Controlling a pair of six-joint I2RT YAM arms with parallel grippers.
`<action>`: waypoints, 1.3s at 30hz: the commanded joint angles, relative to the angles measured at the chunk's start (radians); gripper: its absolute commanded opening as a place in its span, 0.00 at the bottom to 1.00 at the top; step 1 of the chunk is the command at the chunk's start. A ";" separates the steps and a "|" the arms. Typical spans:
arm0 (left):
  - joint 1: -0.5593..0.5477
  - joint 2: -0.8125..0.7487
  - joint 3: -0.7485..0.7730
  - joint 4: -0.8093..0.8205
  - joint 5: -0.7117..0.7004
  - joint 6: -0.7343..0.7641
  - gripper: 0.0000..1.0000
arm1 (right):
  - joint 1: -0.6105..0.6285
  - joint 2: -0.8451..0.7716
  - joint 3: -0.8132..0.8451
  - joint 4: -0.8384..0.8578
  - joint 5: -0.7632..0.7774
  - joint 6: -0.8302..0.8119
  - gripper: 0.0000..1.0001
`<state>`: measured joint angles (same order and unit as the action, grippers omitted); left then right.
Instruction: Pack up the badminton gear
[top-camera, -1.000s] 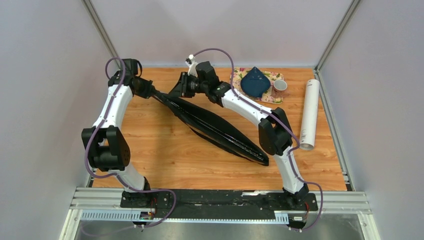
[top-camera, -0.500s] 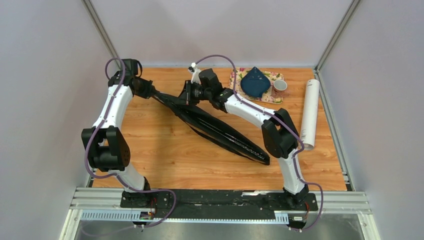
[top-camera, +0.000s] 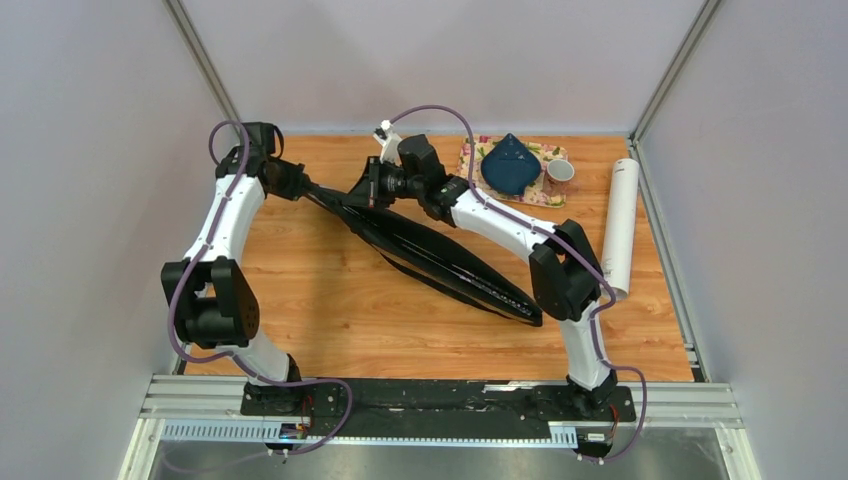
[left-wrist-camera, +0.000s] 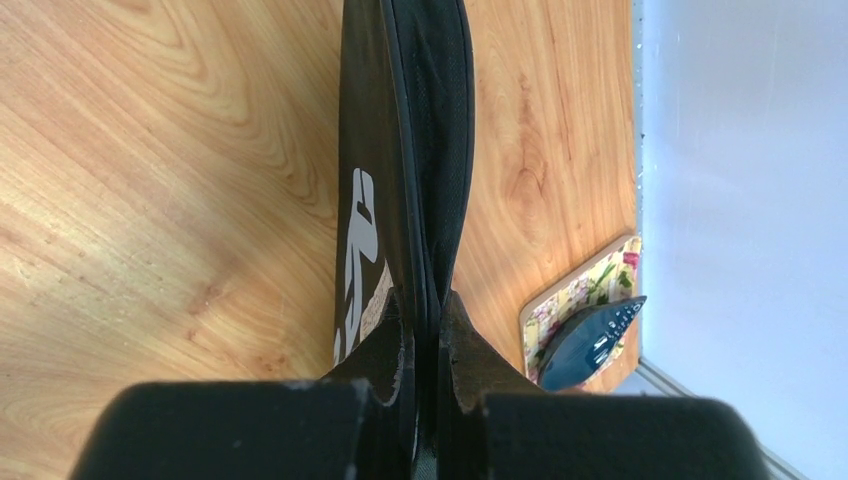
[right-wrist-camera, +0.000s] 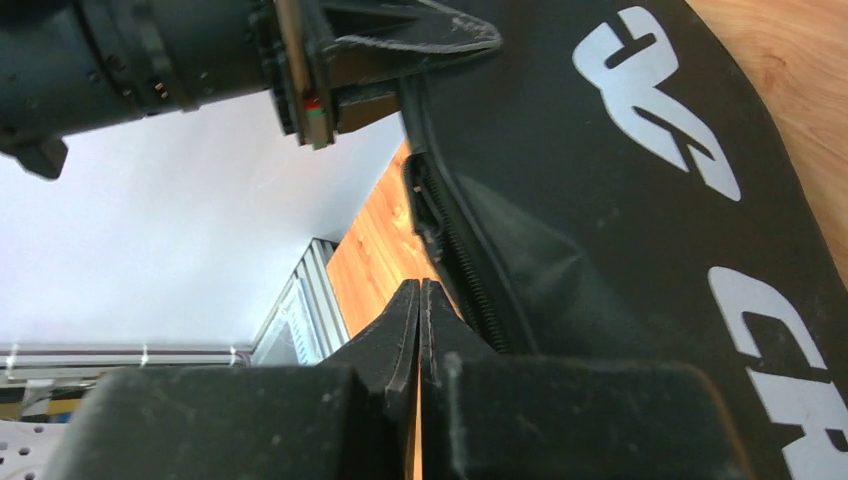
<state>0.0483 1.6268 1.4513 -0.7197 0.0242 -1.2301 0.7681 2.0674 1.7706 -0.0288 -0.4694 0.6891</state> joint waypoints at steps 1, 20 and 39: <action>0.001 -0.042 -0.025 -0.066 0.074 -0.051 0.00 | -0.020 0.054 0.035 0.117 -0.075 0.121 0.00; 0.001 -0.042 -0.026 -0.066 0.094 -0.060 0.00 | -0.018 0.125 0.030 0.204 -0.126 0.197 0.05; 0.001 -0.051 -0.040 -0.047 0.117 -0.058 0.00 | -0.038 0.226 0.046 0.484 -0.232 0.477 0.28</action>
<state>0.0494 1.6093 1.4269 -0.7067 0.0391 -1.2346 0.7372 2.2585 1.8069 0.3267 -0.6662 1.0550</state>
